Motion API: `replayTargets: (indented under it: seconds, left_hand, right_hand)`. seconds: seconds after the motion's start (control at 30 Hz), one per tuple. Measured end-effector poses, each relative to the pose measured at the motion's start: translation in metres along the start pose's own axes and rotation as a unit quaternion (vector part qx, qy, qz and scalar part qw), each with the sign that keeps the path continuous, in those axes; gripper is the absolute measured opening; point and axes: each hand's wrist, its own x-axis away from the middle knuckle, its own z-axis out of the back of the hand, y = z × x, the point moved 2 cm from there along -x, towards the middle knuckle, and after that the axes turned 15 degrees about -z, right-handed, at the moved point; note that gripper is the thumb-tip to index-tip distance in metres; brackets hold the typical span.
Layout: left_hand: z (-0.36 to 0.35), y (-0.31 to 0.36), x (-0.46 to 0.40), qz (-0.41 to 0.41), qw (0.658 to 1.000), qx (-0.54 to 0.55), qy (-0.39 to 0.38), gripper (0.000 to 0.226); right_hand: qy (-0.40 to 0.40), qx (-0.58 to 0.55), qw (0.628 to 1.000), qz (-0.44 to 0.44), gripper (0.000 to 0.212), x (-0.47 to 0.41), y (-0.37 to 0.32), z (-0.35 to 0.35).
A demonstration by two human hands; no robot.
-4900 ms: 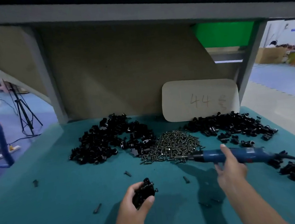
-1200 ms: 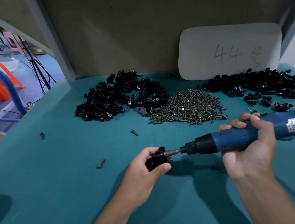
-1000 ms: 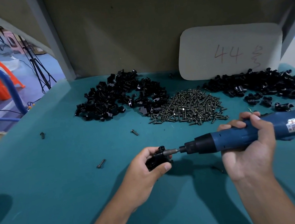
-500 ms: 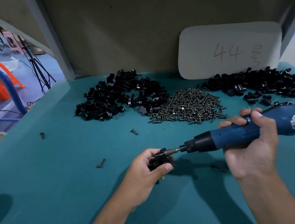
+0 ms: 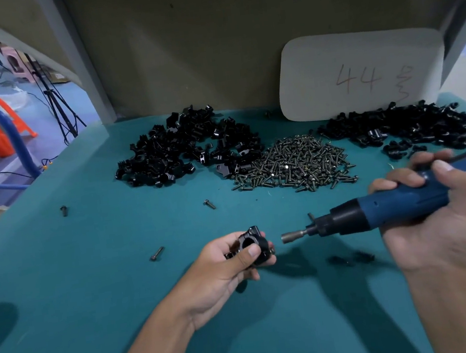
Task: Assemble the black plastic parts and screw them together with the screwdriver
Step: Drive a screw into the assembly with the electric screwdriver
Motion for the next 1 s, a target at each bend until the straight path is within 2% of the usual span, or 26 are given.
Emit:
replayTargets:
  seconds: [0.33,0.5,0.6,0.87,1.0]
  left_hand:
    - [0.001,0.003,0.001,-0.011,0.999,-0.038,0.006,0.051]
    - [0.001,0.001,0.002,0.001,0.997,-0.078,0.001,0.029]
    - [0.001,0.0,0.003,-0.004,0.996,-0.083,0.013,0.029]
    - [0.002,0.003,0.005,0.01,1.0,-0.013,0.001,0.051]
    - [0.002,0.002,0.005,-0.002,1.0,0.013,-0.011,0.039]
  right_hand:
    - [0.013,0.002,0.999,-0.036,0.017,0.002,0.013,-0.005]
    - [0.014,0.016,0.999,-0.036,0.017,0.003,0.014,-0.007]
    - [0.006,0.034,0.999,-0.036,0.017,0.004,0.016,-0.009]
    - [-0.021,0.05,0.998,-0.031,0.017,0.007,0.016,-0.014]
    - [-0.029,0.043,0.998,-0.024,0.017,0.008,0.015,-0.015]
